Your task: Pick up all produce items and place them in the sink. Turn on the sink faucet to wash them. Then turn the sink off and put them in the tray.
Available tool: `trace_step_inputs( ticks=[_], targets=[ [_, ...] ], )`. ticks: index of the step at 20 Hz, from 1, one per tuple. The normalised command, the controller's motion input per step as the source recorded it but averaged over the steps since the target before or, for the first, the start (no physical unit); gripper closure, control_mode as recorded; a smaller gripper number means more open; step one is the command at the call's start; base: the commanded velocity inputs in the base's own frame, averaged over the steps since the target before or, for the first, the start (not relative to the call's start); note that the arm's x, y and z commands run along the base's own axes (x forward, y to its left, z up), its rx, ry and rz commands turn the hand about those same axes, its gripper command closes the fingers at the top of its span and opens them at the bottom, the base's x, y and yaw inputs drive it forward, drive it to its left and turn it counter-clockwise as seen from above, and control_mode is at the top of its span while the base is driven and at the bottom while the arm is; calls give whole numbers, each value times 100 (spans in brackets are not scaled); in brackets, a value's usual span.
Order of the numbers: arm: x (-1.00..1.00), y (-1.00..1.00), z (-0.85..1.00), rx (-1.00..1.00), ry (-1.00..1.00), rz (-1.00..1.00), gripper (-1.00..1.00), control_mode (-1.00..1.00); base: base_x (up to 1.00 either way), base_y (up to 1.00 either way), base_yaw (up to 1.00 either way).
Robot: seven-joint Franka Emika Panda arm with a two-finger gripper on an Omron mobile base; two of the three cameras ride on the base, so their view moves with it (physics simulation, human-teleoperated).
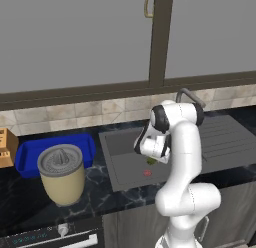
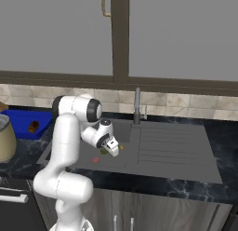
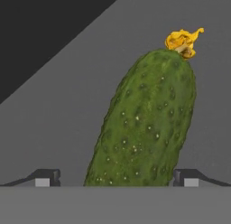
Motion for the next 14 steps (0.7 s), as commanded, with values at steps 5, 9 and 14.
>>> trace_step_inputs(
  ticks=[5, 9, 14],
  targets=[
    [9, 0, -28, 0, 0, 0, 100, -100, 0, 0, 0],
    [-2, 0, -3, 0, 0, 0, 100, -100, 0, 0, 0],
    [-20, 6, 60, 0, -10, 0, 100, -100, 0, 0, 0]
  ],
)
